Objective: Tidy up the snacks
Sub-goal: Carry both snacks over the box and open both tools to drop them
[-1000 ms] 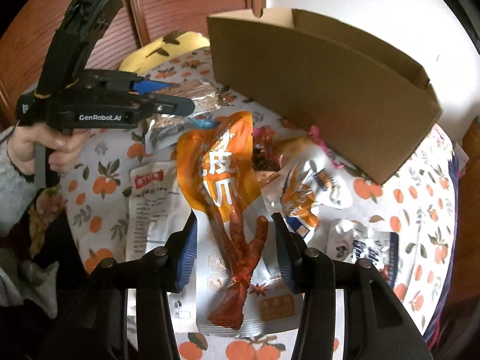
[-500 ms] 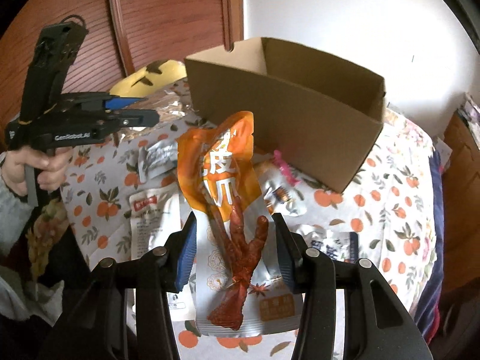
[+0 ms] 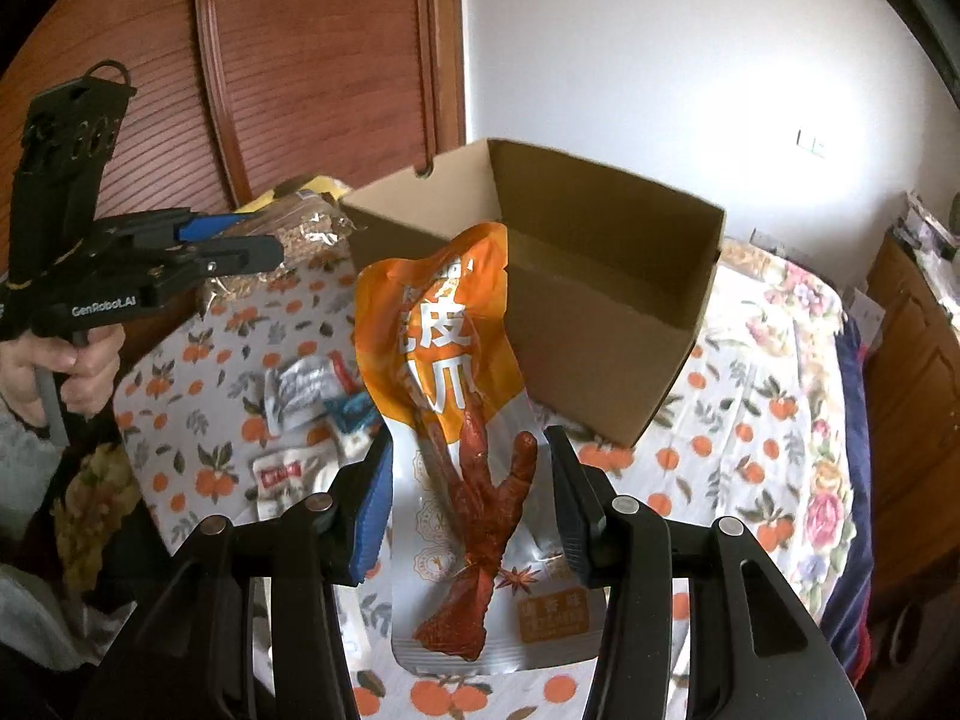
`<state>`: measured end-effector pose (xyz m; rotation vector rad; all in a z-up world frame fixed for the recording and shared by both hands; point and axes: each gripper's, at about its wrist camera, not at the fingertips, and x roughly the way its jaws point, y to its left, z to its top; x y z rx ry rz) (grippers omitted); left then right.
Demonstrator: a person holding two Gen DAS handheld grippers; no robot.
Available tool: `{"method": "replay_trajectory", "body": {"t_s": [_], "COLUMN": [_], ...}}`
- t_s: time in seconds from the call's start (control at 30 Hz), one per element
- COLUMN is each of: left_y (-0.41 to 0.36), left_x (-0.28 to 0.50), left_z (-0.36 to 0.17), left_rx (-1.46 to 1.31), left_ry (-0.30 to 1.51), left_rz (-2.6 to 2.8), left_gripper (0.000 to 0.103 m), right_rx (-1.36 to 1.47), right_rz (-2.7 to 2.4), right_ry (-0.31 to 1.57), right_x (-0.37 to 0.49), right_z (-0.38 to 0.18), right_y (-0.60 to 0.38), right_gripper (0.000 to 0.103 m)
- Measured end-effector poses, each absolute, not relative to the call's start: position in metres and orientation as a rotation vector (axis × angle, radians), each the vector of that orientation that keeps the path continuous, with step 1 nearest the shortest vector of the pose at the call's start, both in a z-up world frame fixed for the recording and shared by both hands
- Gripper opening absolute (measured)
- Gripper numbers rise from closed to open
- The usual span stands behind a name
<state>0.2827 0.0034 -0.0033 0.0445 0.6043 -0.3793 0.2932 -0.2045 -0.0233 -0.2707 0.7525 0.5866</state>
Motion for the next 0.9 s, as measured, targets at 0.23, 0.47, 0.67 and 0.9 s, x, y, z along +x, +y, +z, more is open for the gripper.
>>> {"method": "replay_trajectory", "body": {"t_s": [0.23, 0.47, 0.67, 0.9], "left_y": [0.001, 0.001, 0.001, 0.004], "left_x": [0.309, 0.343, 0.374, 0.412], "left_z": [0.014, 0.023, 0.023, 0.009], "left_rx": [0.066, 0.083, 0.091, 0.077], "left_ry": [0.564, 0.535, 0.534, 0.559], "left_rz": [-0.378, -0.365, -0.357, -0.339], "left_gripper": [0.041, 0.041, 0.041, 0.041], "right_rx": [-0.266, -0.270, -0.282, -0.263], "right_rz": [0.572, 0.563, 0.569, 0.574], "right_ry": [0.709, 0.669, 0.658, 0.662], "right_x": [0.320, 0.357, 0.387, 0.429], "right_z": [-0.003, 0.016, 0.018, 0.009], "right_y": [-0.201, -0.192, -0.179, -0.166], "right_gripper": [0.048, 0.048, 0.048, 0.048]}}
